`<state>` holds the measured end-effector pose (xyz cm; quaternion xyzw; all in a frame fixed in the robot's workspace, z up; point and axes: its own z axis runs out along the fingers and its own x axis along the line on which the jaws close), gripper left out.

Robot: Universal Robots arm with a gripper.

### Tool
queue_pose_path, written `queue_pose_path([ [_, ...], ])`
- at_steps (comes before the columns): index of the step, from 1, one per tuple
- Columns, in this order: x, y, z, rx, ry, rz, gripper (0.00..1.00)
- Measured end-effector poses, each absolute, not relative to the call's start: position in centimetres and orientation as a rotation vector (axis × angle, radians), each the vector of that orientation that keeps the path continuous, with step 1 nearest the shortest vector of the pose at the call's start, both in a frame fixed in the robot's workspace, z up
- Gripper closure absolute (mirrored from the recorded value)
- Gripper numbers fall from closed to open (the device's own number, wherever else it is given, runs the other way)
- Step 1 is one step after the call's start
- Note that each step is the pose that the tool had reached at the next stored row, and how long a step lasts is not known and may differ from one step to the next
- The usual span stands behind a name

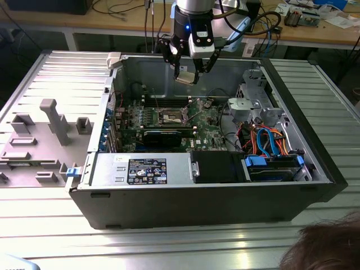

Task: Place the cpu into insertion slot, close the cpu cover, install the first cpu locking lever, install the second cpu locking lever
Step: 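Place the cpu into insertion slot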

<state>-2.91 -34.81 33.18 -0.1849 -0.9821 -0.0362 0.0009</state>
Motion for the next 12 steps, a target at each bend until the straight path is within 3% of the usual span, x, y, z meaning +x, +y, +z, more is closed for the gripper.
queue_pose_path([
  [12, -2.91, -34.81, 33.18, -0.599, -3.081, -0.114, 0.45],
])
